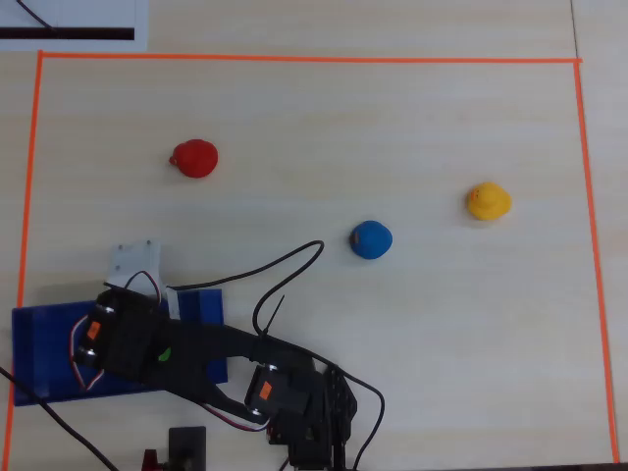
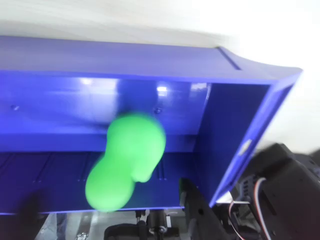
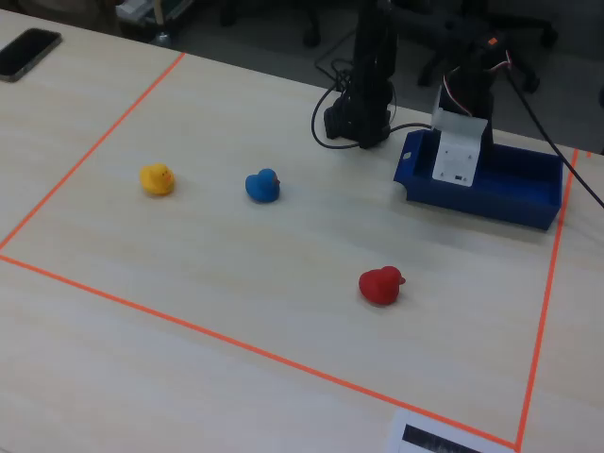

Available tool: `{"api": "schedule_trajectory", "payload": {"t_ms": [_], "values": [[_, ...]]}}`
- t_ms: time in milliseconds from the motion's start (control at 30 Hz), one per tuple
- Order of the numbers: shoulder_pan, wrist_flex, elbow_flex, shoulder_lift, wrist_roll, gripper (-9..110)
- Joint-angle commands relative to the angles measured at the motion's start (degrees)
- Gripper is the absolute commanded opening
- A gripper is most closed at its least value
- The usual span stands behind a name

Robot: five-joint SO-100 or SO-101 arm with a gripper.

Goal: Grasp green duck and put it into box.

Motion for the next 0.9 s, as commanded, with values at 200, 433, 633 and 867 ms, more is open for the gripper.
{"api": "schedule_trajectory", "payload": {"t_ms": [200,433,633,867], "values": [[21.36,-7.29,1.23,18.81,-6.42,0],[38.76,-22.06,19.25,45.7,-24.7,0],[51.86,-37.44,42.98,69.96,-33.31,0],[60.56,-41.48,59.15,85.96,-38.23,0]]}}
